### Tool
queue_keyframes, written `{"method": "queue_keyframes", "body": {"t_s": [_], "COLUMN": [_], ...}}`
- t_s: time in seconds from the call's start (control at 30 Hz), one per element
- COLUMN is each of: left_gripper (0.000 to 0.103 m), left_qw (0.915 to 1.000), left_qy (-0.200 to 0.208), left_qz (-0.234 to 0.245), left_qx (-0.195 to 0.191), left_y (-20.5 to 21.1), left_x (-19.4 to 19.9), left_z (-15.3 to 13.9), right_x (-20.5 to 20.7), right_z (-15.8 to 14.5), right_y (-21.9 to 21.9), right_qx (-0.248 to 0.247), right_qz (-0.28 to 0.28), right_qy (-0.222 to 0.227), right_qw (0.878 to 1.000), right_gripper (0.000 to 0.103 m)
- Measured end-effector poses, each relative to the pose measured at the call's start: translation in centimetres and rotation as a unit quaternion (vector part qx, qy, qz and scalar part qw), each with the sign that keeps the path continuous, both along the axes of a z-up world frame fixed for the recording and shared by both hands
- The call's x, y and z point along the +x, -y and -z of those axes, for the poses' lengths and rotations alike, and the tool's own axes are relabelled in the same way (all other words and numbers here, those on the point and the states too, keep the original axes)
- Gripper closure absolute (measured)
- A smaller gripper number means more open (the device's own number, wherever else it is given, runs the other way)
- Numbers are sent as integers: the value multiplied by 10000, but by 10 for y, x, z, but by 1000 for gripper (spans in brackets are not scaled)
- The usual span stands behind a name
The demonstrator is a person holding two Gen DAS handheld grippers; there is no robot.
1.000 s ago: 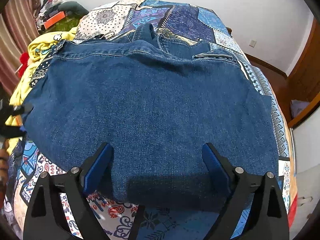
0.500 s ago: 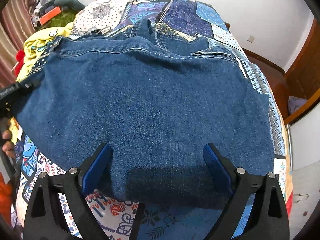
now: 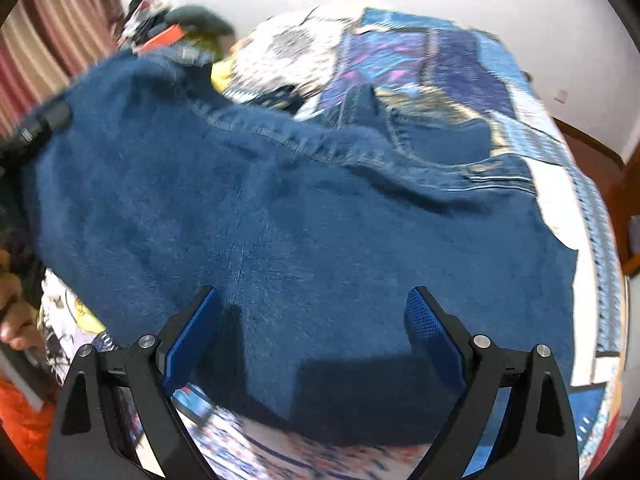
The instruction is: Fold large clothes
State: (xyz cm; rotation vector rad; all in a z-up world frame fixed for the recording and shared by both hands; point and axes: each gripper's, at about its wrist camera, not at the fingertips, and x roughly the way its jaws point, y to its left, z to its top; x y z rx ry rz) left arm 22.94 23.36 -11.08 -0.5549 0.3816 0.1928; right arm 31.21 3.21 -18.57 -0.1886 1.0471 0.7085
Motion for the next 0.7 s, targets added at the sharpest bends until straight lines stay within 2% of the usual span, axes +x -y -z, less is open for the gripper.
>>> {"method": "queue_keyframes", "body": {"t_s": [0.17, 0.3, 0.4, 0.53, 0.7], "left_gripper": [72, 72, 72, 72, 72], "left_qw": [9987, 9975, 9964, 9970, 9979], "left_qy": [-276, -550, -699, -637, -460], "left_qz": [-264, -392, -420, -333, -8], "left_qx": [343, 202, 225, 293, 458], "left_y": [-8, -14, -12, -2, 25], "left_x": [-7, -7, -2, 6, 26], "left_z": [2, 22, 27, 20, -3], "right_x": [-8, -22, -29, -28, -15], "right_z": [26, 36, 39, 34, 16], "right_y": [-33, -52, -53, -37, -8], "right_qx": [11, -531, -753, -656, -295], "right_qz": [-261, -475, -696, -716, -381], "right_qy": [-358, 145, 385, 293, 119], "right_qw": [9990, 9974, 9940, 9948, 9988], "right_gripper": [10, 7, 7, 7, 7]}}
